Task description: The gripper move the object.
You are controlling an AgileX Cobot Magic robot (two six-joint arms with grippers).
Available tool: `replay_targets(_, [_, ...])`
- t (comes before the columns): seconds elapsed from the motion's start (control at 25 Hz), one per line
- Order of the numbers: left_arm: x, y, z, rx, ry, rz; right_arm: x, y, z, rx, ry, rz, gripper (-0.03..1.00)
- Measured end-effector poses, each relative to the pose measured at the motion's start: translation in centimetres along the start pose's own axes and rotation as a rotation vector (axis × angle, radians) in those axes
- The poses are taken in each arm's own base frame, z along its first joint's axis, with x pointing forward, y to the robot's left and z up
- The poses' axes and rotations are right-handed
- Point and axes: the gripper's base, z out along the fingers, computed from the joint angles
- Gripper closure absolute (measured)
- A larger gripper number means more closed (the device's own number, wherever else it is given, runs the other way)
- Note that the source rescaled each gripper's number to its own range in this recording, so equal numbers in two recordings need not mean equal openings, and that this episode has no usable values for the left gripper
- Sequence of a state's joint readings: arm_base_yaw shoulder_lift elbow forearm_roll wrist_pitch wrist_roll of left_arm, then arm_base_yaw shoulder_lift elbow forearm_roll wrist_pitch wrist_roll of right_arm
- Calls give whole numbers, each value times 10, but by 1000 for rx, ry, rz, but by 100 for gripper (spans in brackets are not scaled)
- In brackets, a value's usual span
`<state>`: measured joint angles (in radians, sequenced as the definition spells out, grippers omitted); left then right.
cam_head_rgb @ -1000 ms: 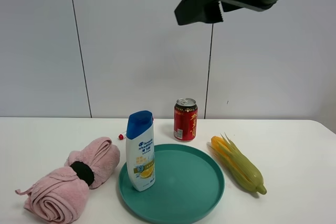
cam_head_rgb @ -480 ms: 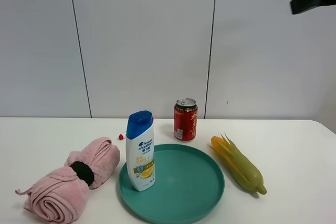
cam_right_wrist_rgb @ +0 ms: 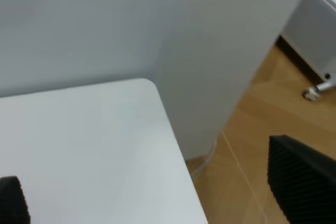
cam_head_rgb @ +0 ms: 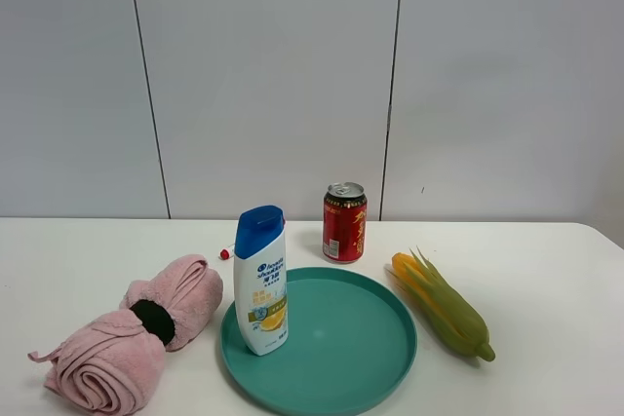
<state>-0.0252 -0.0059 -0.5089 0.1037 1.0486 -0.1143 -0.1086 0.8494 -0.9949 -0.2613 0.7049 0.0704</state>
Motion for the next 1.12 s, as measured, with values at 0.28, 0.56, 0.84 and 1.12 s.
replay_targets(0.28, [0,0,0,0,0,0,27,-11,-61,19,76,18,20])
replay_targets(0.56, [0,0,0,0,0,0,52,-4,-106,-57,96,51,20])
replay_targets(0.84, [0,0,0,0,0,0,86,14,-117,-204,98,68,20])
replay_targets(1.12, [0,0,0,0,0,0,147,31,-95,-265,173,57,20])
